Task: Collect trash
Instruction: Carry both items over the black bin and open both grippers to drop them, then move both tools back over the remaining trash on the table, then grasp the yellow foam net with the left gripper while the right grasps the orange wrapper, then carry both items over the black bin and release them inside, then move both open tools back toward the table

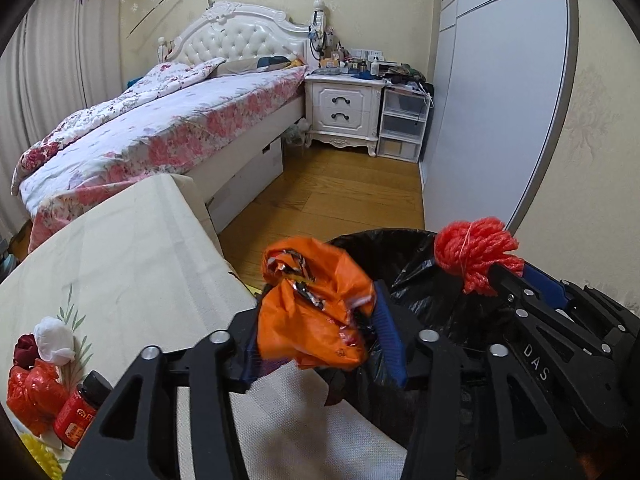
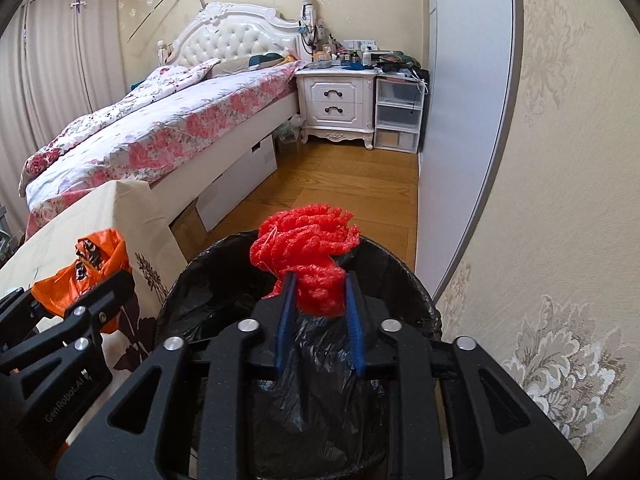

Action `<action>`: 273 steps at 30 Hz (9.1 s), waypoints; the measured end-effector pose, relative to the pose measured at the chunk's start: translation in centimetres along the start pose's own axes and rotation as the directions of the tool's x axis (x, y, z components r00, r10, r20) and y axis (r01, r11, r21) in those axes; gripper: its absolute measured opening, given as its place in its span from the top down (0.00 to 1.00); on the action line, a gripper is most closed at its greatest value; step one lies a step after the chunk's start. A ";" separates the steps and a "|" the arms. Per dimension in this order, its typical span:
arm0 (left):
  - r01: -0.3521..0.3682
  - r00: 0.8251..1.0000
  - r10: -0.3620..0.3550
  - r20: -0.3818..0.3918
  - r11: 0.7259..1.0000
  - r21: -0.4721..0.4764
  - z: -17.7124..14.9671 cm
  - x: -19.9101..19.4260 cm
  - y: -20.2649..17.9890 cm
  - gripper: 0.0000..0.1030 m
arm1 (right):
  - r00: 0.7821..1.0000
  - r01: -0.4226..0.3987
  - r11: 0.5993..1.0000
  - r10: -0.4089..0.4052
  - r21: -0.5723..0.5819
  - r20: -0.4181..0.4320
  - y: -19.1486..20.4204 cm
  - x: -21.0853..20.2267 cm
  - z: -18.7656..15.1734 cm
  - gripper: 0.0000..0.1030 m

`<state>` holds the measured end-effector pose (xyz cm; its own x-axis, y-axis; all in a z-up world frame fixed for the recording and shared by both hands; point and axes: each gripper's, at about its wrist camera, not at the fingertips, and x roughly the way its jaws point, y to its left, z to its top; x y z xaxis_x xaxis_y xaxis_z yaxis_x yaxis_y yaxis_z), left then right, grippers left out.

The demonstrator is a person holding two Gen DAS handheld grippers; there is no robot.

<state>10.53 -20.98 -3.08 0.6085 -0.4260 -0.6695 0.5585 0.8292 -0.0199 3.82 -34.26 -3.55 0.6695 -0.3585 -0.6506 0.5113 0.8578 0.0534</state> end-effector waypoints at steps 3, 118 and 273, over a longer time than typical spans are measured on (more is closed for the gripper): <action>-0.008 1.000 0.008 0.020 1.000 -0.015 0.0 -0.3 0.2 0.34 | 1.000 0.006 1.000 -0.006 0.008 0.000 -0.3 0.0 -0.1 0.67; -0.431 0.901 0.412 -0.138 0.807 -0.403 -16.2 -18.0 25.5 0.33 | 0.915 -0.399 0.800 0.313 -0.448 -0.256 24.8 -7.2 -7.8 0.42; -0.390 0.911 0.346 -0.224 0.899 -0.198 -11.3 -9.9 13.1 0.21 | 0.972 -0.231 0.937 0.213 -0.263 -0.096 9.7 -8.2 -5.1 0.40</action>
<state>5.47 -1.81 -5.13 0.6211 -0.0202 -0.7835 0.1532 0.9835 0.0961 0.58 -21.13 -1.57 0.7080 -0.1305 -0.6940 0.1826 0.9832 0.0013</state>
